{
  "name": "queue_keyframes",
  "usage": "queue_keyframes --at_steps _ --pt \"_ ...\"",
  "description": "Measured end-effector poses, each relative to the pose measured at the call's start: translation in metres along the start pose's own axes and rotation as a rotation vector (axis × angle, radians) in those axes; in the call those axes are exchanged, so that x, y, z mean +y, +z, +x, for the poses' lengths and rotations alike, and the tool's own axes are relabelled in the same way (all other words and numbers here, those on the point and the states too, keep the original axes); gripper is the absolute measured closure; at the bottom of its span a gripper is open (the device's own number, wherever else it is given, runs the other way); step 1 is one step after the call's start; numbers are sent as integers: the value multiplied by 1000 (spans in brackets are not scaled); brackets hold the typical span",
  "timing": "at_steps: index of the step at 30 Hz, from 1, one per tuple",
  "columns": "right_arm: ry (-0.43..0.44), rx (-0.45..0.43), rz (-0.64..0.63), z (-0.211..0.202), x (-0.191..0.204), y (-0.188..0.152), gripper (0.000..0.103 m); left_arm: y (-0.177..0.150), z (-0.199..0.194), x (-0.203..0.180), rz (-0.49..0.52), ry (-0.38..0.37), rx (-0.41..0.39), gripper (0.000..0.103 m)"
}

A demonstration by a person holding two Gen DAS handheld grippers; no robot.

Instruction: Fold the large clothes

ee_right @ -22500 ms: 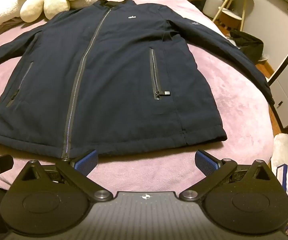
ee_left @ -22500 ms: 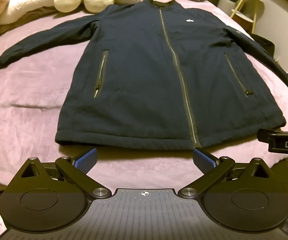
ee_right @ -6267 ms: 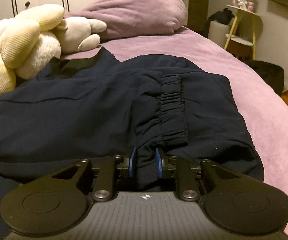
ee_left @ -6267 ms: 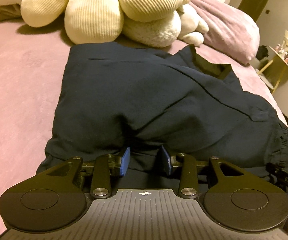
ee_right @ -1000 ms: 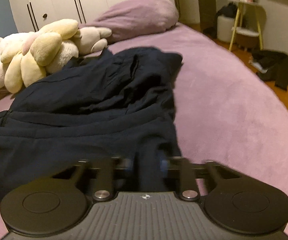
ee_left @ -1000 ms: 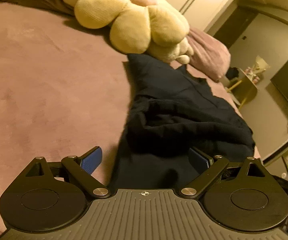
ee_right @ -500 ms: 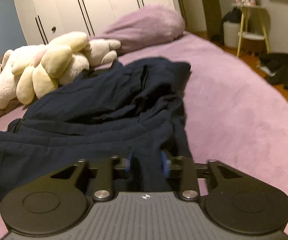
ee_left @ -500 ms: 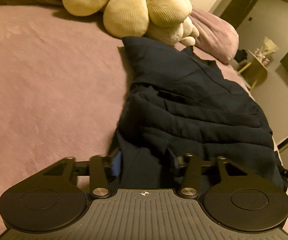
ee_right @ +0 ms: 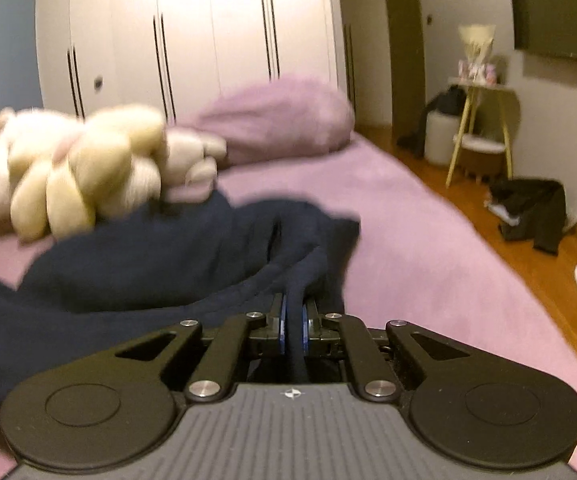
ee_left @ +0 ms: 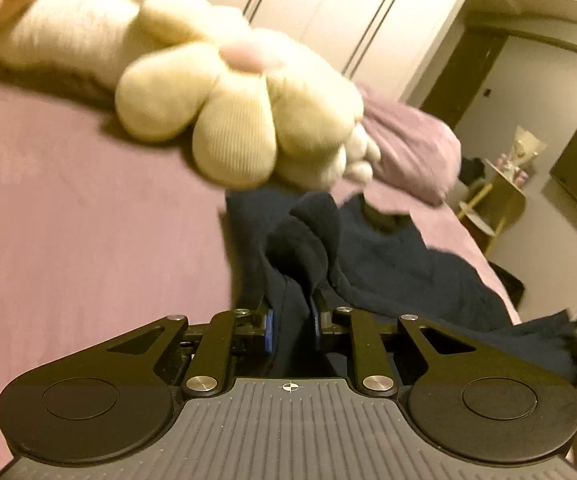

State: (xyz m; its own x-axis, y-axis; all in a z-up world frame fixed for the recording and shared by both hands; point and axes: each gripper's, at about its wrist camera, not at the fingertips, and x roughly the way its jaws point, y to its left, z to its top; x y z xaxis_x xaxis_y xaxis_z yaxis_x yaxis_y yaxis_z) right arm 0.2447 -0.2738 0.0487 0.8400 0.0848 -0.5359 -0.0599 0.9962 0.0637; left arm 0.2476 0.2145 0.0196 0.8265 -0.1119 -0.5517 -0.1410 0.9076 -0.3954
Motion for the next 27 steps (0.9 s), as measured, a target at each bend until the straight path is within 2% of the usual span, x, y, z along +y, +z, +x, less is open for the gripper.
queue_keyframes --at_steps 3,5,7,9,10,11,13,14,15,16,17,18,19,20,22,25,27 --pt "-32 -71 -1 14 9 27 96 17 21 -13 42 52 -78 83" --pt "-57 -94 -9 33 14 39 96 22 40 -17 43 89 -100 82" --pt "-78 -73 12 60 15 45 96 19 68 -21 48 131 -69 78" --pt "-96 -22 20 89 12 42 95 9 96 -17 55 150 21 77" --pt "-104 12 32 103 12 39 95 6 107 -14 48 153 60 71" --pt "-108 54 42 117 9 33 94 1 113 -10 39 140 86 58" --pt "-122 102 42 133 5 22 85 -6 116 -3 21 75 94 44" --pt "-113 110 40 136 4 19 83 -9 115 0 22 46 92 43" --pt "-96 113 39 136 3 17 75 -10 116 2 25 44 97 45" --pt "-71 109 46 135 0 15 67 -10 117 5 19 47 108 52" --pt "-45 106 53 134 -2 13 66 -10 119 8 5 56 116 65" --pt "-34 110 50 135 -3 12 66 -8 119 8 -9 64 120 71" --pt "-40 119 37 136 -2 9 66 -5 118 10 -24 62 118 82" --pt "-47 127 25 138 -1 8 68 -1 114 8 -33 60 115 85" --pt "-70 123 -20 138 8 9 92 14 102 -2 -5 61 84 87" --pt "-96 62 -84 126 22 22 96 45 94 -21 60 55 18 87" --pt "-87 -16 -83 119 29 42 96 70 103 -37 117 95 -30 87"
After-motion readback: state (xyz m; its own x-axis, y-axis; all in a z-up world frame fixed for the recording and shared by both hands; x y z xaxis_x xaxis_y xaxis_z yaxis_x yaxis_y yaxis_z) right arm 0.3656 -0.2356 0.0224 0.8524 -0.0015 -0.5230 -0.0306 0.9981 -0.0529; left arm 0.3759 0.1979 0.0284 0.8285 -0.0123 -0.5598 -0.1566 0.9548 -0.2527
